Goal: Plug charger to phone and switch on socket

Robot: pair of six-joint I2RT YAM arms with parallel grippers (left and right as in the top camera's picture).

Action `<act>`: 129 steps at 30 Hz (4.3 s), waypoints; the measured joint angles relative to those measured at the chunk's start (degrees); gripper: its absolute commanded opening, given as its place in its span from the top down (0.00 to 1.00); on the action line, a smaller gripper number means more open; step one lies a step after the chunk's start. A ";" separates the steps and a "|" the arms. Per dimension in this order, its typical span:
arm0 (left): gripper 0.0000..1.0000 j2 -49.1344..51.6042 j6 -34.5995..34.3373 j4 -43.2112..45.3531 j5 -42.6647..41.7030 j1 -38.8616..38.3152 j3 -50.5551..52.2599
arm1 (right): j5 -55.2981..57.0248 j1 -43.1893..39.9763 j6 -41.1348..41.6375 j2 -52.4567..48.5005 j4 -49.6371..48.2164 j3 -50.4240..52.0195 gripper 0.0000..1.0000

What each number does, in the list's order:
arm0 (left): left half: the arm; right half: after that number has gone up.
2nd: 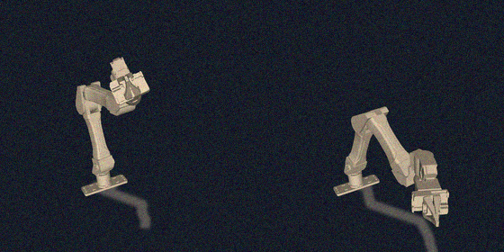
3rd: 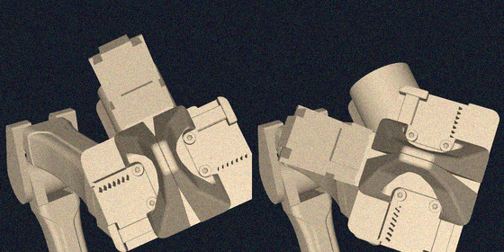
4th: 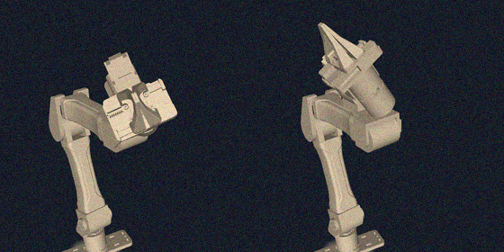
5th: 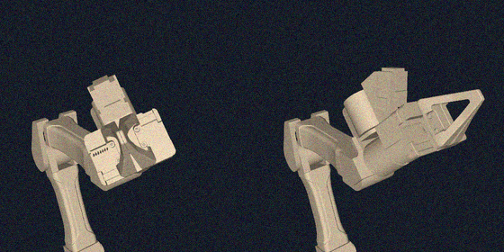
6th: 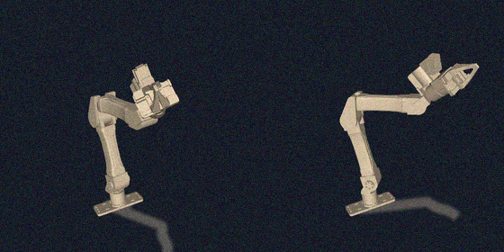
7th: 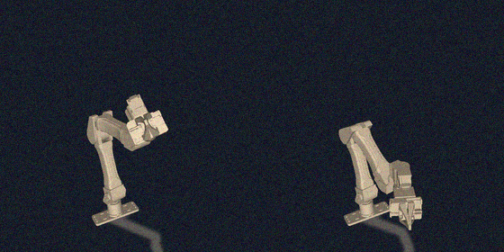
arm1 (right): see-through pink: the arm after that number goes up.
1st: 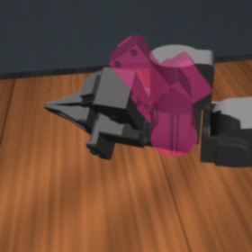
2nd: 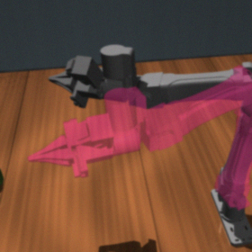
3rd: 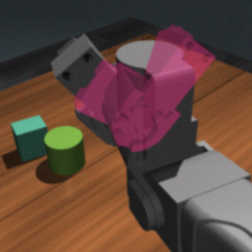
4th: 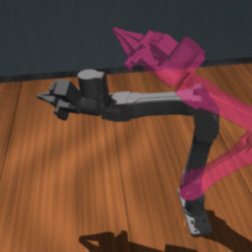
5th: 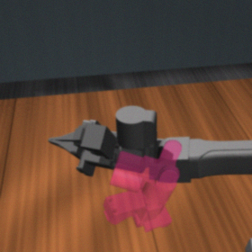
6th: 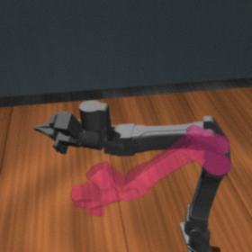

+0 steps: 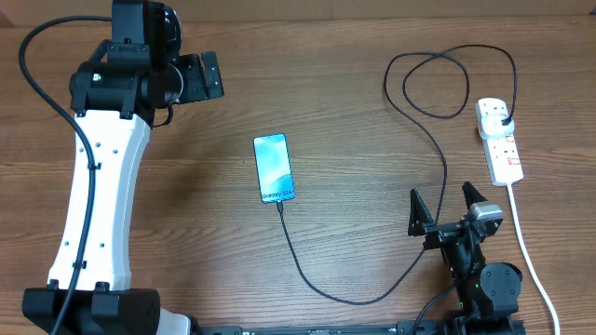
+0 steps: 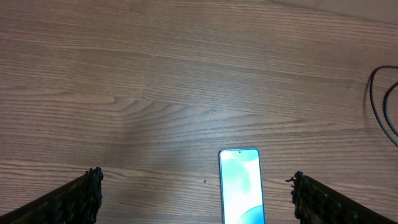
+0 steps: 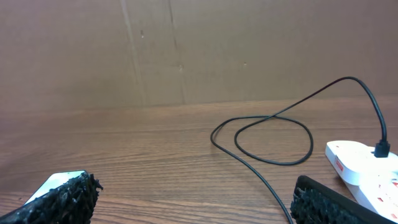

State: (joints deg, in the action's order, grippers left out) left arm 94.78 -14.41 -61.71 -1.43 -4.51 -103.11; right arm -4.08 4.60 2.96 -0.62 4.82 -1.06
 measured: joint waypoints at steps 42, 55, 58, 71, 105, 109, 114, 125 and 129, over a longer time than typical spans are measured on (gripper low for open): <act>0.00 0.00 0.00 0.02 0.00 0.00 0.00 | 1.11 0.00 -7.26 0.00 0.28 0.00 0.00; 0.00 0.00 0.00 -0.31 0.00 0.00 0.00 | 1.11 0.00 -7.28 0.00 0.28 0.00 0.00; 0.01 0.00 0.00 -1.90 0.02 0.00 0.00 | 1.11 0.00 -7.26 0.00 0.28 0.00 0.00; 0.00 -11.43 -0.26 5.20 0.15 -0.76 16.28 | 1.14 -0.02 -7.28 0.00 0.26 0.00 0.00; 0.00 -84.70 12.20 52.39 -4.70 -0.74 94.92 | 1.14 0.00 -7.45 0.00 0.28 0.00 0.00; 0.00 -87.86 13.92 57.96 -4.81 -0.70 99.19 | 1.11 0.00 -7.45 0.00 0.28 0.00 0.00; 0.00 -90.36 14.45 59.80 -4.74 0.57 102.42 | 1.16 -0.02 -7.45 0.00 0.31 0.00 0.00; 0.00 -93.83 12.81 57.42 -0.37 3.85 102.57 | 1.14 0.00 -7.45 0.00 0.26 0.00 0.00; 0.00 -93.88 11.30 57.35 0.57 4.52 102.57 | 1.14 0.00 -7.45 0.00 0.26 0.00 0.00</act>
State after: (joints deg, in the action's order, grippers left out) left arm 0.91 -3.11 -4.36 -0.86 0.01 -0.54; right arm -2.94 4.60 -4.49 -0.62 5.08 -1.06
